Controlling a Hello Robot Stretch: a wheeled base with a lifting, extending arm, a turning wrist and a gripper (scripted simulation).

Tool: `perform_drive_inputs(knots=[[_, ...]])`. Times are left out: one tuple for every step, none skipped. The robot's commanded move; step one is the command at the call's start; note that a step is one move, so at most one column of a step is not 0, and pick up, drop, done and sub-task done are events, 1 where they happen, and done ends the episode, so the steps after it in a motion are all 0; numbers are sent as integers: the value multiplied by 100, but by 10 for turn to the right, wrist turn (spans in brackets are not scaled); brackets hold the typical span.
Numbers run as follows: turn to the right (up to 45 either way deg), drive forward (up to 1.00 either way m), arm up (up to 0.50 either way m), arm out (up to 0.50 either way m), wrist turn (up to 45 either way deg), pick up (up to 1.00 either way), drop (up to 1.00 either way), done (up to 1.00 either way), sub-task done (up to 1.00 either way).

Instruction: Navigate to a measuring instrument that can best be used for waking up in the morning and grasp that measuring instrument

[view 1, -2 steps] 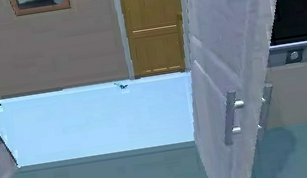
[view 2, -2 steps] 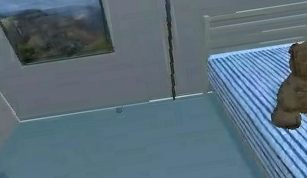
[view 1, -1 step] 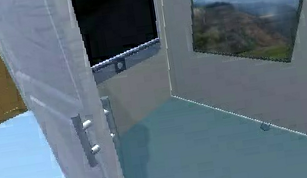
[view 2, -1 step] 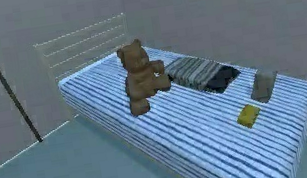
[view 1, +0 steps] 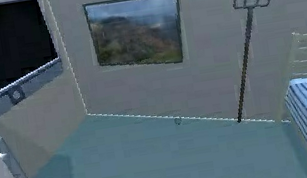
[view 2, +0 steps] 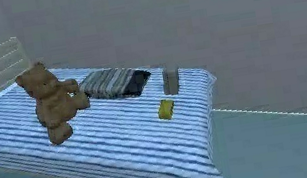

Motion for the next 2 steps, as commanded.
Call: perform_drive_inputs(knots=[[450, 0, 0, 0, 0, 0, 0, 0, 0], [60, 0, 0, 0, 0, 0, 0, 0, 0]])
